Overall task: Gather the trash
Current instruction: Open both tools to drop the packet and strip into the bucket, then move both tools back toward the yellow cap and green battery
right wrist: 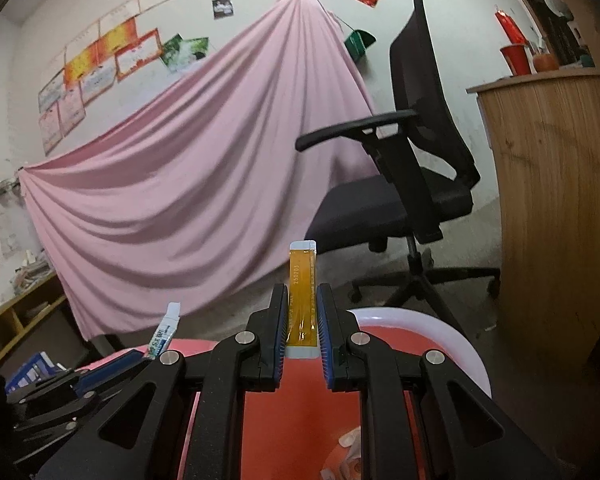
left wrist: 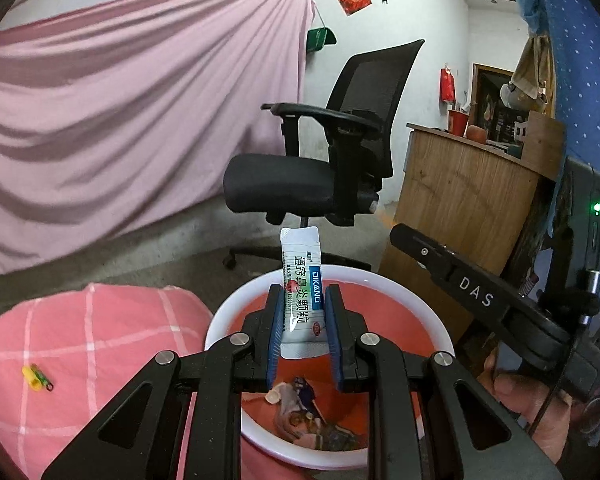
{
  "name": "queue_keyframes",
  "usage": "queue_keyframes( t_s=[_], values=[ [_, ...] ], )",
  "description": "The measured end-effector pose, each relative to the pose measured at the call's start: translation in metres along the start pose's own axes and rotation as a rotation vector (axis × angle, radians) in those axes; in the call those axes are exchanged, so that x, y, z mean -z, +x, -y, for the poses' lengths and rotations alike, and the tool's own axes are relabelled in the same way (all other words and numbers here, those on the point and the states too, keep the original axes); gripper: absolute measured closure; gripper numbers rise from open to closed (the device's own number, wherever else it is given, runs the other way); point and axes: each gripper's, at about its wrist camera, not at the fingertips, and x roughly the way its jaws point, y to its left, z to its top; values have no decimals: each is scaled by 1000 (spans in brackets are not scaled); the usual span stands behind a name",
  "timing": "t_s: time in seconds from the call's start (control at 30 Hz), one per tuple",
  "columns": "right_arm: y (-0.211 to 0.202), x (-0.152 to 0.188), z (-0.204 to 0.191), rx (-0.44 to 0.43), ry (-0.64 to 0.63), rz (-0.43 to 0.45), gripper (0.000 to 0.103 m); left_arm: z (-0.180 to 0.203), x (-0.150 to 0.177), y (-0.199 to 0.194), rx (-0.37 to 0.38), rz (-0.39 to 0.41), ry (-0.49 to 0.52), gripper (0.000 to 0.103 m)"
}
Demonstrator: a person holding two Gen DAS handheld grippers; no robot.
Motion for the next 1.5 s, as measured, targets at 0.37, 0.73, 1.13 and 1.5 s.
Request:
queue_keyframes(
  t_s=[0.37,0.73,1.13,1.5],
  values=[
    [9,2,1,35,-8,-47,71,-13,1,-5,-8,-24,-51,70],
    [1,-6,-6,25,-13,-18,52,-30,1,-24,-74,7,-74,70],
    [-12,-15,-56,-91,-39,111,0,-75,4,-86,-286,144,-142,38],
    [-24,-4,-120,-194,-227,249,0,-123,30,-156,-463,356,-230,2]
  ],
)
